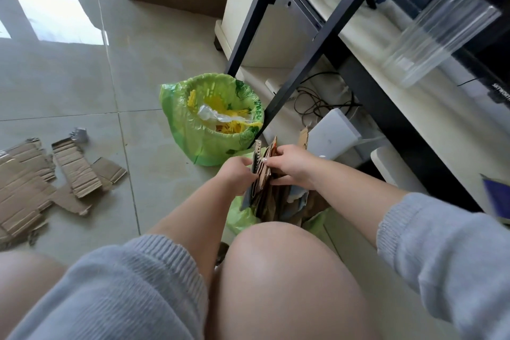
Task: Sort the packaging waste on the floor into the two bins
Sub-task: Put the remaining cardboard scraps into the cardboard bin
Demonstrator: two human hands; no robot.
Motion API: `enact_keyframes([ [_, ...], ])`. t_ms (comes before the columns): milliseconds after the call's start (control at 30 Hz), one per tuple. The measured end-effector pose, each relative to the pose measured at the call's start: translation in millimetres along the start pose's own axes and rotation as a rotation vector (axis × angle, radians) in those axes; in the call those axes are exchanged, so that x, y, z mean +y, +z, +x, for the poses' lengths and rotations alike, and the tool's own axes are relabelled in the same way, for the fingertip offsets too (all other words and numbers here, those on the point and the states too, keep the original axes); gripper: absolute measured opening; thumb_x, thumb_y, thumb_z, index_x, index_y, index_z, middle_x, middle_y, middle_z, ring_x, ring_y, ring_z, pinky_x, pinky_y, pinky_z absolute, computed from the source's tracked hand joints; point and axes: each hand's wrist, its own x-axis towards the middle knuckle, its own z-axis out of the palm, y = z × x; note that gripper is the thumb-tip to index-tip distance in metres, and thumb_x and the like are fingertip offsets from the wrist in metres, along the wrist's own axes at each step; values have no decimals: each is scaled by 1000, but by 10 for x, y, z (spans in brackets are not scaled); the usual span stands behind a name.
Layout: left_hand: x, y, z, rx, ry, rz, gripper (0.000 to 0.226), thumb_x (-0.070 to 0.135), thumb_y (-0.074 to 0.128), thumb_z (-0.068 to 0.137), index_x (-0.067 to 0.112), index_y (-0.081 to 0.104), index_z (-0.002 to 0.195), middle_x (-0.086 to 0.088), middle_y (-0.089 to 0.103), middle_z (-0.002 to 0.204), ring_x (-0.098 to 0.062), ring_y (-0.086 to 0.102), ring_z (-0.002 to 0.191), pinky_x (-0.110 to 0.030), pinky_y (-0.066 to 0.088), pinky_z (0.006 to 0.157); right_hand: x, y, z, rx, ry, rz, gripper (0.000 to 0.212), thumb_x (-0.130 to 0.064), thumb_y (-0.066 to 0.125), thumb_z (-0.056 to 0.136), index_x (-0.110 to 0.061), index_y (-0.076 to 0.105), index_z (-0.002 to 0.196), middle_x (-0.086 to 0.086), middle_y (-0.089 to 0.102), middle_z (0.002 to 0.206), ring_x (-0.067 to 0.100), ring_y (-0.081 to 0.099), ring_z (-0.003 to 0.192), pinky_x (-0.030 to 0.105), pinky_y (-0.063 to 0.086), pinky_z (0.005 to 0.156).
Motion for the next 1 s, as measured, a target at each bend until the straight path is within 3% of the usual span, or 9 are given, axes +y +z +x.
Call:
enact_keyframes([
  [100,2,10,5,33,16,126,35,16,56,91,7,56,124,-12,62,120,-28,62,105,-33,50,90,97,16,125,70,-56,-195,29,-17,64,87,-7,58,113,12,64,111,24,64,101,39,58,81],
  [200,14,-14,52,43,0,81,6,19,56,93,16,58,87,-9,59,95,-23,57,88,-38,51,94,144,43,192,155,-170,-521,46,-32,72,77,-11,56,115,9,65,109,29,63,103,47,54,86],
  [233,-4,-21,65,33,-12,41,5,17,59,91,13,60,93,-7,58,91,-23,57,84,-40,52,92,154,50,189,186,-193,-599,52,-36,73,76,-11,54,118,8,64,110,28,61,103,47,52,87],
  [300,-67,-30,116,43,-36,-12,30,13,68,85,6,59,113,-8,61,93,-23,61,79,-40,56,86,183,56,176,228,-233,-716,58,-39,72,76,-9,50,121,9,61,115,28,59,106,43,50,90],
  [467,-116,12,124,61,-16,58,22,16,76,77,9,62,93,-13,67,101,-24,66,81,-39,59,78,393,107,214,212,-238,-923,68,-40,70,79,-8,39,131,13,43,132,31,52,114,37,46,86],
  [667,-54,-273,-54,12,-17,89,40,31,68,83,19,57,120,-3,66,112,-15,64,101,-32,54,84,261,63,84,211,-235,-925,81,-45,66,81,-7,28,142,16,33,144,32,41,129,39,42,97],
  [800,-140,-965,-423,192,-59,118,43,29,68,82,17,57,122,-8,67,112,-17,65,99,-32,53,78,-260,197,-163,231,-496,-824,66,-36,57,89,-18,29,145,9,32,147,28,39,132,39,37,103],
  [933,-325,-1717,-945,318,-86,246,44,32,67,82,18,56,122,-5,65,96,-18,63,82,-26,49,63,-1005,968,-369,100,-774,-950,59,-32,58,89,-18,36,141,9,37,143,26,41,129,35,36,104],
  [1000,-435,-2113,-1169,327,-124,314,45,35,67,81,23,55,123,0,64,99,-16,63,88,-28,54,73,-1299,1460,-445,0,-889,-1053,57,-35,58,88,-19,39,140,8,41,140,26,45,125,33,38,100],
])
